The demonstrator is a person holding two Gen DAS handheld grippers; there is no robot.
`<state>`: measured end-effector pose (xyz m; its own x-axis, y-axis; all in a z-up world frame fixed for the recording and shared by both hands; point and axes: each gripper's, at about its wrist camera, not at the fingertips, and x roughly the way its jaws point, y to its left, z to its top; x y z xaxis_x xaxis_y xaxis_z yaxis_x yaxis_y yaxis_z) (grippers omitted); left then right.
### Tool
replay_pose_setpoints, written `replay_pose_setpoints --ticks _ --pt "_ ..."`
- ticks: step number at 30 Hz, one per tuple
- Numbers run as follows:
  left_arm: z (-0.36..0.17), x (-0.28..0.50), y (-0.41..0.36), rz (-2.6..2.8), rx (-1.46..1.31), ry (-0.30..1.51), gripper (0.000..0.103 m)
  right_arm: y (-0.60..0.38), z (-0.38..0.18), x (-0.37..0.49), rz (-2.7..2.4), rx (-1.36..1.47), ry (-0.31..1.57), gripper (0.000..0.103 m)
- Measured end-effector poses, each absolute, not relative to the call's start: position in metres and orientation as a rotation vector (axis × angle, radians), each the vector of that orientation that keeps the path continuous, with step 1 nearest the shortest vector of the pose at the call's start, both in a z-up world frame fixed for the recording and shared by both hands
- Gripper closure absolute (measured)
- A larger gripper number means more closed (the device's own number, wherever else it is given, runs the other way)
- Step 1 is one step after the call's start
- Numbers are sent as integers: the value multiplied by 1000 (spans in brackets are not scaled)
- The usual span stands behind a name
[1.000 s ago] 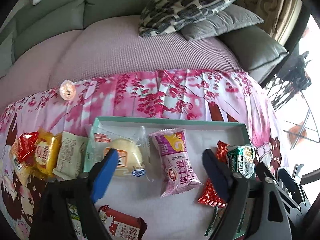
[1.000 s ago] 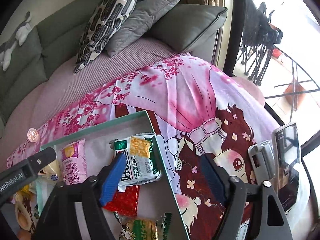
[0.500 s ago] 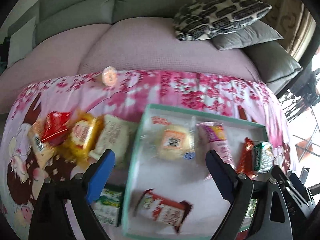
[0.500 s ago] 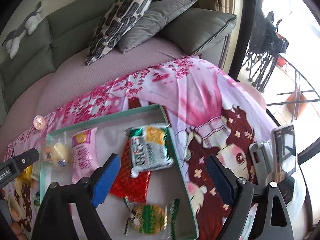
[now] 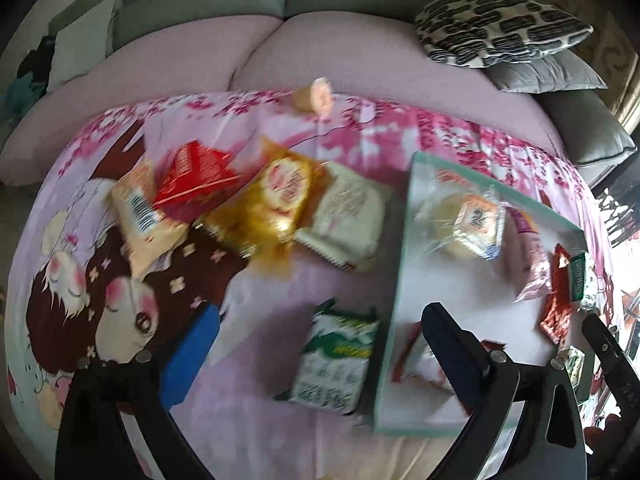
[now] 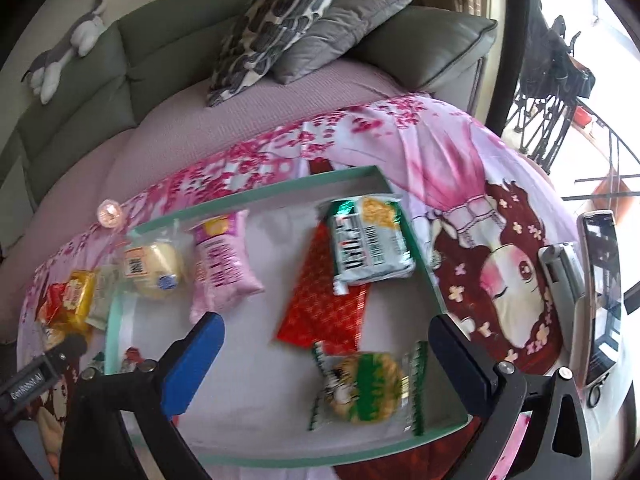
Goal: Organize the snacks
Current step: 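Withdraw both tools from the tray toward the snack pile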
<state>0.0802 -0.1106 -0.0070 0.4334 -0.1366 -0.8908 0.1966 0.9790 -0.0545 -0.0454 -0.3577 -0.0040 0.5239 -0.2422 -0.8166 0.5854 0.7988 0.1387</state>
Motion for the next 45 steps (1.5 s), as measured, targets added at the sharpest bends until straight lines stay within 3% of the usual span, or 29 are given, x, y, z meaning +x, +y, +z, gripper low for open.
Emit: replay_pose_setpoints --ticks 22,45 --pt "-21 77 -13 -65 30 1120 2 -208 -20 0 -238 258 999 0" --pt "-31 79 -6 -64 8 1166 2 -199 -25 0 -223 247 1000 0"
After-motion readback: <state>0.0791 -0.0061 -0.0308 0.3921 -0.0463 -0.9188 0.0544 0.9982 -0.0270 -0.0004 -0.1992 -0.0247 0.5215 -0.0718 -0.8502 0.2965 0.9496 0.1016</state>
